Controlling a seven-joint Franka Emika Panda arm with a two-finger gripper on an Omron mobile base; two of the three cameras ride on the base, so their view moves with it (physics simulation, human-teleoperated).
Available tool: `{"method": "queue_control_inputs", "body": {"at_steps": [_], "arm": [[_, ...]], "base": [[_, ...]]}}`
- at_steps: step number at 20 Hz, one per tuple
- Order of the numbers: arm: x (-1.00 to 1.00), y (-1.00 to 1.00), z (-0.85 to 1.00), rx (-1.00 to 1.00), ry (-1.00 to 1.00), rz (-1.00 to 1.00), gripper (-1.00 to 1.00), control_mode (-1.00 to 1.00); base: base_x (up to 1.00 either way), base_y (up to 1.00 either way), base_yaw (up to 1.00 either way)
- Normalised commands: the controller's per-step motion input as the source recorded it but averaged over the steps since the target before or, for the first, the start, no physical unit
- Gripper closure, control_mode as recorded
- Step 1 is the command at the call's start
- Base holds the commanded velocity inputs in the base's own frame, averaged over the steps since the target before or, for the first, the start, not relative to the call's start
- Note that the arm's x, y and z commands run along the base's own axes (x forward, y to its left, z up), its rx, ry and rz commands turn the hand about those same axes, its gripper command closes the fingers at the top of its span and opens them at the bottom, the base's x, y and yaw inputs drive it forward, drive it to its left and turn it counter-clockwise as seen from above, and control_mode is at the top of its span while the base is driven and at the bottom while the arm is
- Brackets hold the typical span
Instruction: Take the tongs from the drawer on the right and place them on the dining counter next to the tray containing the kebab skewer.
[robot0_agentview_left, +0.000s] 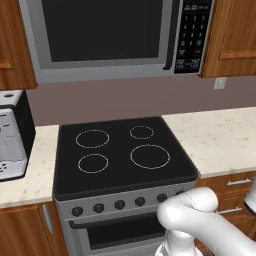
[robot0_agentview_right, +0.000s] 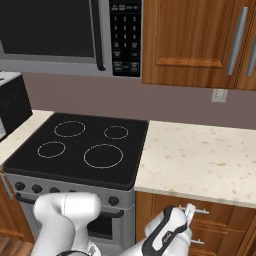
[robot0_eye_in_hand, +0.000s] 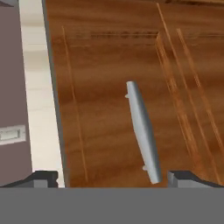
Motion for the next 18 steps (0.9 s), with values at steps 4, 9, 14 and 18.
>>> {"method": "queue_control_inputs", "body": {"at_steps": [4,9,14,18], "arm": [[0.22,-0.21,-0.25,0.17,0.0,0.07,-1.0,-1.0],[0.11,-0.23,-0.13,0.05,0.0,0.09,-1.0,-1.0],[0.05,-0.13,-0.14,0.0,-0.04,0.05,-1.0,-1.0],[0.39,-0.08,-0.26,0.0,-0.08,0.04,-1.0,-1.0]], "base": [[0.0,0.0,0.0],[0.0,0.0,0.0],[0.0,0.0,0.0],[0.0,0.0,0.0]]}}
